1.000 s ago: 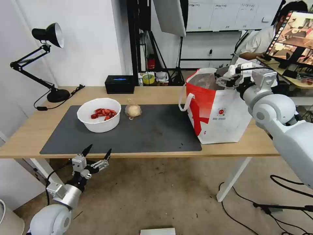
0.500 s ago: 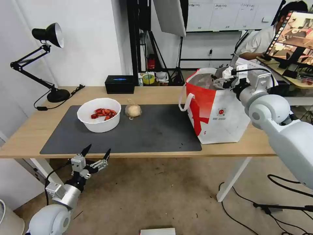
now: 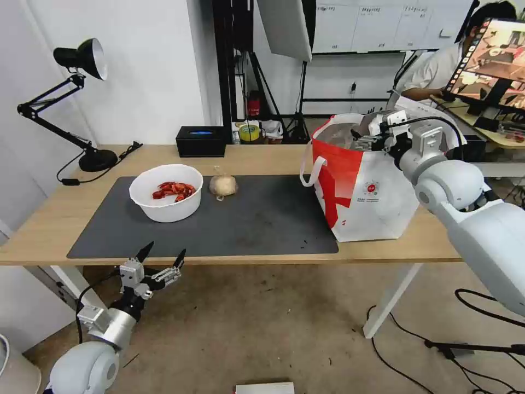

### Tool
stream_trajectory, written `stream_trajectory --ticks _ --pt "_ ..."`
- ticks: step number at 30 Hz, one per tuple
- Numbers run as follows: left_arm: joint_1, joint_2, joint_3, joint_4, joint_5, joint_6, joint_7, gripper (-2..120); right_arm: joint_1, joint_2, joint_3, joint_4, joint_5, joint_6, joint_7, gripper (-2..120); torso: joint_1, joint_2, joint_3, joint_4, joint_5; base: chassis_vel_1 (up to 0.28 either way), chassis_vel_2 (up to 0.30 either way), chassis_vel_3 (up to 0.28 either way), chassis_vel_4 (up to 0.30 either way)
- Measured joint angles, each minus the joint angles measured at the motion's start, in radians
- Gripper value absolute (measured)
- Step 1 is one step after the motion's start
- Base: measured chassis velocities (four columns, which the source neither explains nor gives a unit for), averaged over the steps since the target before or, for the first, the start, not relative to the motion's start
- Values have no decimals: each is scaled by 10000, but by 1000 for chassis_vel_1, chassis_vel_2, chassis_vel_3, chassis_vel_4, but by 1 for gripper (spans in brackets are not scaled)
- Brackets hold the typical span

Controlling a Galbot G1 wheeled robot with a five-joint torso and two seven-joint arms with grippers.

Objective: Pick up the trash from the table and place it into the takeout bag.

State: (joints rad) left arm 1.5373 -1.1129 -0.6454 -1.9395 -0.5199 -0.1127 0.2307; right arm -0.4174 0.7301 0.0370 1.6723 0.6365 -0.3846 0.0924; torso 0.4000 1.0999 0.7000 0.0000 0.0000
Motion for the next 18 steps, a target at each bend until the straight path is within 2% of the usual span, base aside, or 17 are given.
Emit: stream_trajectory --ticks 11,18 --pt "-8 -1 9 11 -5 0 0 100 13 -4 11 -21 10 44 -45 100 0 0 0 0 0 0 0 0 0" --pt "-35 21 -34 -37 -57 -1 1 100 -64 170 191 267 1751 378 741 100 1 0 0 0 -1 0 0 0 0"
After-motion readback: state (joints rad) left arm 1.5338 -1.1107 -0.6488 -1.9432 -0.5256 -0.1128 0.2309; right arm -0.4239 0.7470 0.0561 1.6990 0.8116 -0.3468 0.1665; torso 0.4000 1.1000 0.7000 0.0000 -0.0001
